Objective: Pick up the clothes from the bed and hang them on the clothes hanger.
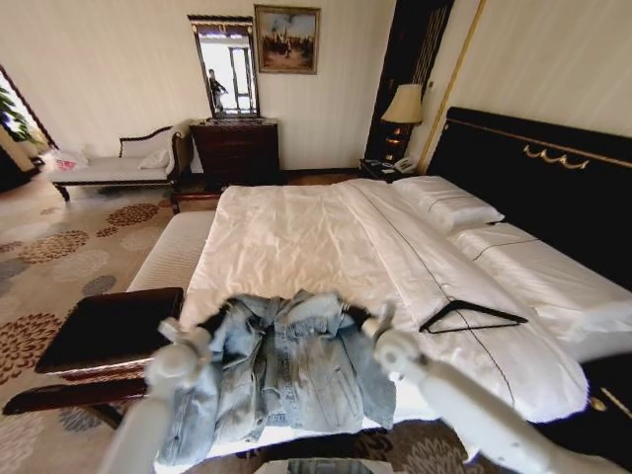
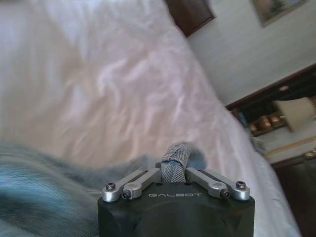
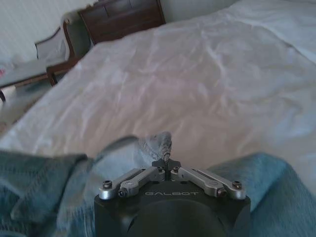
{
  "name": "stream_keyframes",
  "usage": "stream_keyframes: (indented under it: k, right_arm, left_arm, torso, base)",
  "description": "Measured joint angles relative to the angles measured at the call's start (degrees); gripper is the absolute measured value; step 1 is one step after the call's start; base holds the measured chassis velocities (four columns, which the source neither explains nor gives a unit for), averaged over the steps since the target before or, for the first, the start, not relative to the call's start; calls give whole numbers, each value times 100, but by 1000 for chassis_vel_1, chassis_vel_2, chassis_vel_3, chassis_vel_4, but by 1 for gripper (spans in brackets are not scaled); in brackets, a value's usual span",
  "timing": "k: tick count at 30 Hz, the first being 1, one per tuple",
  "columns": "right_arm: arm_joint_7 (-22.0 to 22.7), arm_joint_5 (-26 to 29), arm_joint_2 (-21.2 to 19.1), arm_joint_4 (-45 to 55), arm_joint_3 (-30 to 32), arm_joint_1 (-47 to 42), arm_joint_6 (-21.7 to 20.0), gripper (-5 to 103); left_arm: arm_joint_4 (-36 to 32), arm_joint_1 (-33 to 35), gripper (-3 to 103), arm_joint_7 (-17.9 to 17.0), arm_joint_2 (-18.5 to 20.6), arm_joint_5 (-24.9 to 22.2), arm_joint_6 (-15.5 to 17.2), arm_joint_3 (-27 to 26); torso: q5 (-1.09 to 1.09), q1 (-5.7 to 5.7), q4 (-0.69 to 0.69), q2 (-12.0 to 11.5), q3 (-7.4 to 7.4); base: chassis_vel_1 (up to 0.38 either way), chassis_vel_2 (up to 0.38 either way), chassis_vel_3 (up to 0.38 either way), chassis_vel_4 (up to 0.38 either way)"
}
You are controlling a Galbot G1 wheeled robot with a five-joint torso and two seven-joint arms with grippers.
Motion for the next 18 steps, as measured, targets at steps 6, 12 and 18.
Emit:
stream_keyframes:
  k: [6,12,18]
  right_arm:
    - [-168,-529,252,-528,-151,-49,301,1]
    - [-637,-770,377,-1084,-108,214,790,1]
    - [-1325,-965,835,-2067,-243,860,1458,1]
  left_arm:
    - [671,-205,3,317,-363,717,-107,118]
    - [867,-386,3,701,-114,1058,-297,36]
    - [1479,-955,3,991,273,1155,-586,-194]
  torso:
    - [1,-7,-1,2,-3]
    - [-1,-6,0,2,-2]
    - [0,-5,-2,2,-2]
  base:
    - [0,0,0,0]
    - [0,0,0,0]
    - [0,0,0,0]
